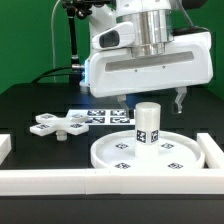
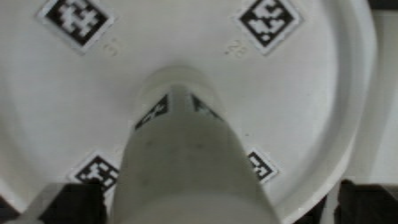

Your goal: Assemble round table

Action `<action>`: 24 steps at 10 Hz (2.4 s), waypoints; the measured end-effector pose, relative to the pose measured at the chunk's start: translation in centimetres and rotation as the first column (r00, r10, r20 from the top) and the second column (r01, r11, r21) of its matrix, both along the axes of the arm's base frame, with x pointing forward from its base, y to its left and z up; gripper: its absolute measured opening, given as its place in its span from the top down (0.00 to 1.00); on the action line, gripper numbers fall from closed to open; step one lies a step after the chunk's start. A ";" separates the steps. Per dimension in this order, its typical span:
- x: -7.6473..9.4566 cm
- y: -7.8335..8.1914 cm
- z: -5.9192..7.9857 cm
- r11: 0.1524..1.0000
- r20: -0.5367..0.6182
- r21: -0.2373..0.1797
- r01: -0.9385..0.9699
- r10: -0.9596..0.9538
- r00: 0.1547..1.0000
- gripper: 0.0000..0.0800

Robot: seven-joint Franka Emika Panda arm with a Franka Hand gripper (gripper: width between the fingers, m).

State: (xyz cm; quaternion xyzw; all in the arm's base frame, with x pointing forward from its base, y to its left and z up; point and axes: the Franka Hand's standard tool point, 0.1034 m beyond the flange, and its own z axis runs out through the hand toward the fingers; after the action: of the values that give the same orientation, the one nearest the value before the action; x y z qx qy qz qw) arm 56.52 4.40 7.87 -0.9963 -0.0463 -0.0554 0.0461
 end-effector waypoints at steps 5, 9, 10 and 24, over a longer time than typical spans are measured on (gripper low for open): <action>0.3 0.3 0.3 0.891 0.012 -0.100 -0.442 0.446 0.895 0.19; 0.3 0.1 0.3 0.751 0.005 -0.131 -0.647 0.653 0.757 0.19; 0.3 0.1 0.3 0.680 -0.007 -0.153 -0.717 0.725 0.689 0.19; 0.2 -0.3 -0.9 -0.206 -0.198 -0.191 -0.960 0.966 -0.168 0.19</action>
Offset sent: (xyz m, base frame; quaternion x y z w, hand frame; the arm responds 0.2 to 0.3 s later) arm 0.0064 0.0055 0.0087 -0.0218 -0.0327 -0.2818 0.9587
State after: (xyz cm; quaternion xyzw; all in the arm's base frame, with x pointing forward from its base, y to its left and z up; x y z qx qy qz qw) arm 56.72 4.12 7.01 -0.5982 -0.7985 -0.0040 -0.0671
